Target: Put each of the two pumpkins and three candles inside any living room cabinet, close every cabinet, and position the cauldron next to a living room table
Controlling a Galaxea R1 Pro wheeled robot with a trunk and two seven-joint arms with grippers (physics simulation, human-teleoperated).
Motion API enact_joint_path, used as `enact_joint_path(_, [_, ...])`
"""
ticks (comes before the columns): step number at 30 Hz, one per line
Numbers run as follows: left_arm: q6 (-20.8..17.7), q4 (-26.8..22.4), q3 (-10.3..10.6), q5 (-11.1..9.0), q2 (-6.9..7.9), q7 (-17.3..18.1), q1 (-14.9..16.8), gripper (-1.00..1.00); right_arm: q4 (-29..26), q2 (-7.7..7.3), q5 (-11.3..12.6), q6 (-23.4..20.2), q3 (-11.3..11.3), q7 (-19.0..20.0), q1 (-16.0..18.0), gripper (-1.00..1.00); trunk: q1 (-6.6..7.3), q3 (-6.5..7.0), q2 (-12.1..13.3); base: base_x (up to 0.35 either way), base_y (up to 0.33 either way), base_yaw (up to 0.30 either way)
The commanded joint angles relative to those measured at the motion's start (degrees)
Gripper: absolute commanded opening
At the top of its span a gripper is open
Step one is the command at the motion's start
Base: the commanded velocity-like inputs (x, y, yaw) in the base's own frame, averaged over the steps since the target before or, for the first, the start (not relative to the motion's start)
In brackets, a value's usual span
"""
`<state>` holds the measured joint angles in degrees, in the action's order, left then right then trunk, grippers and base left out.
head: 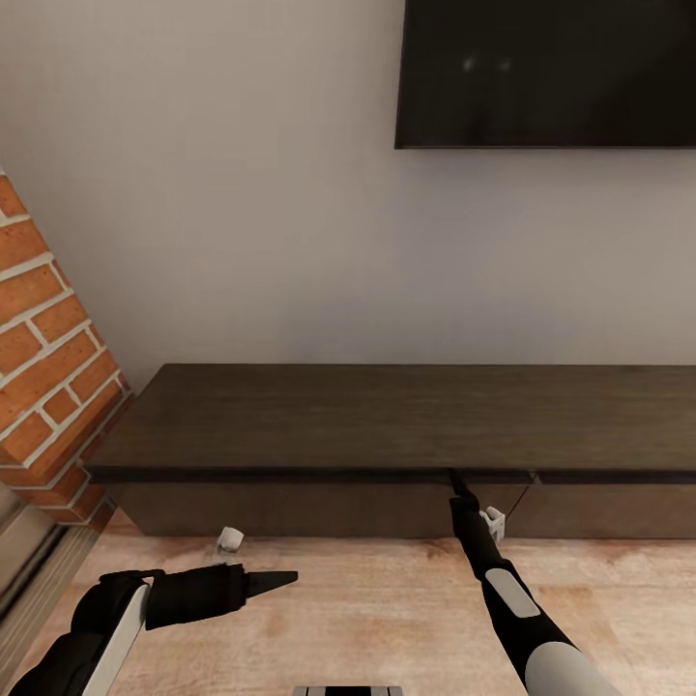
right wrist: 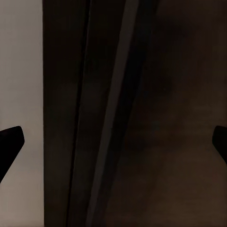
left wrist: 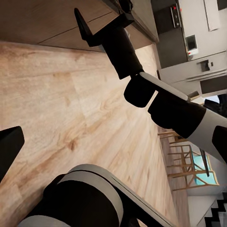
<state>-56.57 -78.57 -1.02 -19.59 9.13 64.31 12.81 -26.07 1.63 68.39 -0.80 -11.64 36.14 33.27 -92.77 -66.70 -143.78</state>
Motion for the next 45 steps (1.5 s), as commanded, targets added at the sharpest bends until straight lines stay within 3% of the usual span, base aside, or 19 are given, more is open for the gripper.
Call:
enact_joint_path(1, [-0.3, 0.0, -0.01, -0.07, 0.01, 0.11, 0.02, 1.0, 0.05, 0.03, 0.44, -0.08, -0.05, 0.25, 0.02, 1.0, 0.01, -0.04, -0.02, 0.006, 0.0, 0.0])
enact_joint_path(45, [-0.3, 0.0, 0.05, -0.01, -0.07, 0.11, 0.02, 1.0, 0.23, 0.0, 0.24, 0.62, -0.05, 0.16, 0.01, 1.0, 0.01, -0.04, -0.02, 0.028, 0.0, 0.0])
